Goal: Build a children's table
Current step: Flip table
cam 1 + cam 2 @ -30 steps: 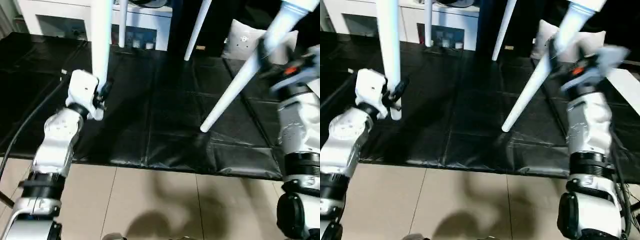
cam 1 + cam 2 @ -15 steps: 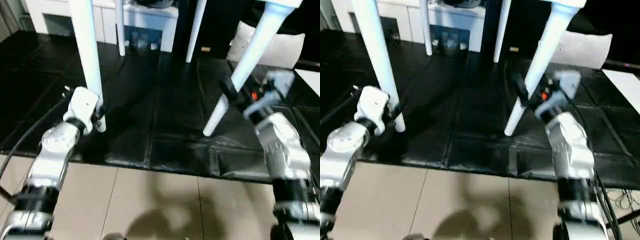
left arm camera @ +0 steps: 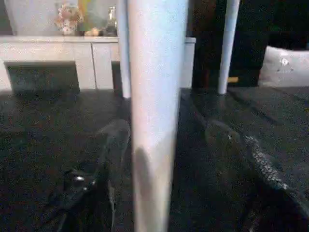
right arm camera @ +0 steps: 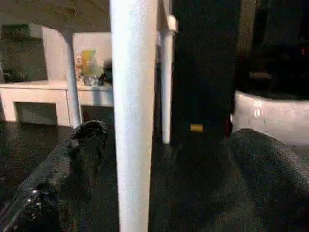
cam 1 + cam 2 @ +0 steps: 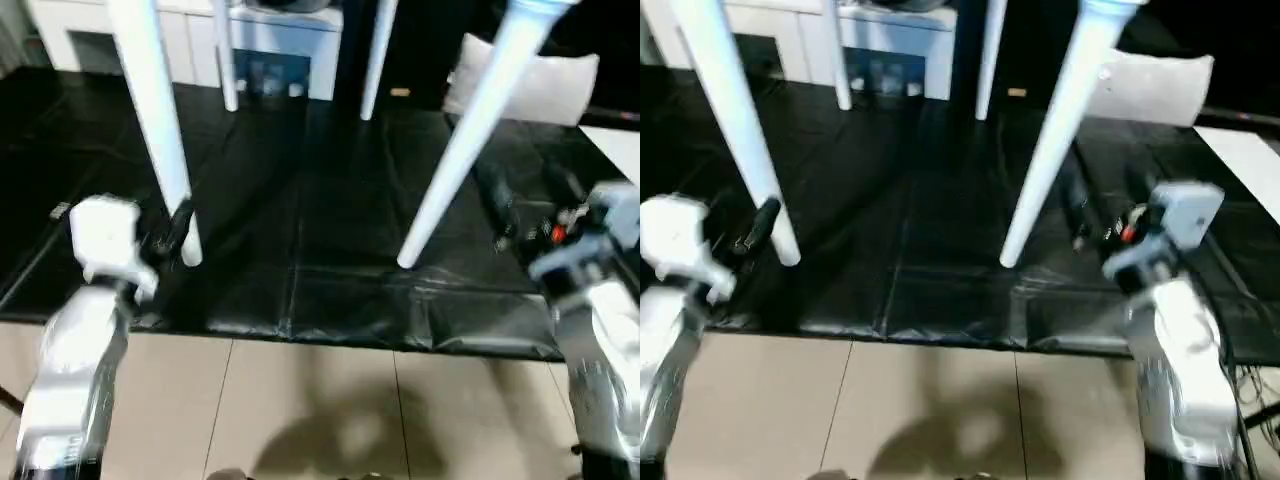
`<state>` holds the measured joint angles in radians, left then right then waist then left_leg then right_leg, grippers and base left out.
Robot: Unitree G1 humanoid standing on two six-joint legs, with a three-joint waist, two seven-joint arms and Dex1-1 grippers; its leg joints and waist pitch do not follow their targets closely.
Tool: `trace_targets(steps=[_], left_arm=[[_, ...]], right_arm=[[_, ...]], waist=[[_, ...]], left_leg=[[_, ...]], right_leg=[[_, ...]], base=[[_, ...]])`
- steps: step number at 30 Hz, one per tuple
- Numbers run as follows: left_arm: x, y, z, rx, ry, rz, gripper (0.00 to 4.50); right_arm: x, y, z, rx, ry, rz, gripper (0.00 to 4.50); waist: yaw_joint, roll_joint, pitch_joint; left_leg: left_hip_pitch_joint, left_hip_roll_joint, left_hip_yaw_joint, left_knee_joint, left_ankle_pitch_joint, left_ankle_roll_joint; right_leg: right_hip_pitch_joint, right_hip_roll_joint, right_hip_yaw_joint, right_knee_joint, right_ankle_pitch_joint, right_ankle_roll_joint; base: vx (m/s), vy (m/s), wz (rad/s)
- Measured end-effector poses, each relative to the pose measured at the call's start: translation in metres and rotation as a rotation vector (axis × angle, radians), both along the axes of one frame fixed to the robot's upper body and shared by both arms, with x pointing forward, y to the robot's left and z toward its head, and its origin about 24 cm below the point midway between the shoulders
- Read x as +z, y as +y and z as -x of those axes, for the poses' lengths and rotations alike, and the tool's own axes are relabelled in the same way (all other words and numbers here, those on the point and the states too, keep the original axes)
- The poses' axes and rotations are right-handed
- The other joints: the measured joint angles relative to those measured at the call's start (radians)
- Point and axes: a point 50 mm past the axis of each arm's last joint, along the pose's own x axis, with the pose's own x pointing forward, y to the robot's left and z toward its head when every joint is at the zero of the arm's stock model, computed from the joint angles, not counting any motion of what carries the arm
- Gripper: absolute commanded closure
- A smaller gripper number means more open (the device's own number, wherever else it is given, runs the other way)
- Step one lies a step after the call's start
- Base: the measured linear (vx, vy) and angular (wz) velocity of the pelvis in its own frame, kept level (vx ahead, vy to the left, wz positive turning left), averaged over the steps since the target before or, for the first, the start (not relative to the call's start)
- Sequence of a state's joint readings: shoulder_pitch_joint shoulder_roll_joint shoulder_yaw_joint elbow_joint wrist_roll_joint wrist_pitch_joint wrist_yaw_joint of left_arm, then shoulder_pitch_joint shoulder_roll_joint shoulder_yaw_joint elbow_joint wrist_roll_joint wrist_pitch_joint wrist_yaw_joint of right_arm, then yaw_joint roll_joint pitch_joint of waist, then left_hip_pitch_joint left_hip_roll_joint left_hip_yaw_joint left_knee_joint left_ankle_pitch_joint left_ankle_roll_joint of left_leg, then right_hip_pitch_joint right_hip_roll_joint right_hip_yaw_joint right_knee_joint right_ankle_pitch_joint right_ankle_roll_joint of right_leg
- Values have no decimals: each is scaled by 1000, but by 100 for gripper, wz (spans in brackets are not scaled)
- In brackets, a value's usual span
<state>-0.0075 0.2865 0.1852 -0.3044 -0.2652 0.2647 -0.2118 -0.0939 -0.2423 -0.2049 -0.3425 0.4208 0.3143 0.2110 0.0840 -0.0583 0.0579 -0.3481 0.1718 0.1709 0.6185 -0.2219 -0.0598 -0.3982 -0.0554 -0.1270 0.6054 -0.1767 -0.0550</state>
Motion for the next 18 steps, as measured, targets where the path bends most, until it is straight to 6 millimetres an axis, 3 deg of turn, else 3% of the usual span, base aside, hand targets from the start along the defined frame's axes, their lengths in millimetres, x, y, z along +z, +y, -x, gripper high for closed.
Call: trace_targets(steps=[2,6,8,11,14,15,16,17,18], left_arm=[[1,-5,1,-2,19,18,161],[10,-20,-3,-35,18,44,161],[12,-23,-5,-48,13,44,161],[10,-25,-4,-55,42,37,161],[7,-26,4,-51,72,32,161],[6,-26,6,-49,82,30,161],[6,-26,7,-48,88,27,161],[6,-26,7,-49,90,23,161],[7,-26,7,-49,95,21,161]], right_arm=[[-3,9,0,32,39,5,0],[-7,32,2,137,116,71,0],[-9,34,2,144,132,71,0],[-10,33,1,128,153,82,0],[-12,35,1,130,162,111,0],[-12,35,1,130,167,125,0],[-13,35,1,131,173,131,0],[-13,35,2,131,177,135,0],[-14,36,3,130,181,136,0]], waist=[[-1,4,-1],[0,27,-1],[-1,33,-1],[-2,31,-3],[-5,19,-7],[-8,17,-12],[-8,17,-22],[-7,20,-33],[-6,26,-43]], left_leg=[[1,0,-2,0,0,0],[1,1,-5,0,0,1],[3,1,-5,0,0,2],[4,0,-4,0,-1,3],[-4,0,-3,0,-2,7],[-14,0,-3,3,5,19],[-33,0,-3,8,11,19],[-55,1,-5,17,16,22],[-92,-2,-9,30,20,29]], right_leg=[[0,1,-2,-5,1,2],[9,1,-5,-22,7,10],[14,1,-7,-28,8,12],[17,0,-6,-30,8,13],[14,0,-5,-28,14,14],[6,0,-4,-27,20,12],[-11,1,-5,-25,26,6],[-36,2,-5,-22,36,12],[-66,3,-9,-18,48,14]], base=[[0,0,0],[0,0,0],[0,0,0],[0,0,0],[0,0,0],[0,0,0],[0,0,0],[0,0,0],[0,0,0]])
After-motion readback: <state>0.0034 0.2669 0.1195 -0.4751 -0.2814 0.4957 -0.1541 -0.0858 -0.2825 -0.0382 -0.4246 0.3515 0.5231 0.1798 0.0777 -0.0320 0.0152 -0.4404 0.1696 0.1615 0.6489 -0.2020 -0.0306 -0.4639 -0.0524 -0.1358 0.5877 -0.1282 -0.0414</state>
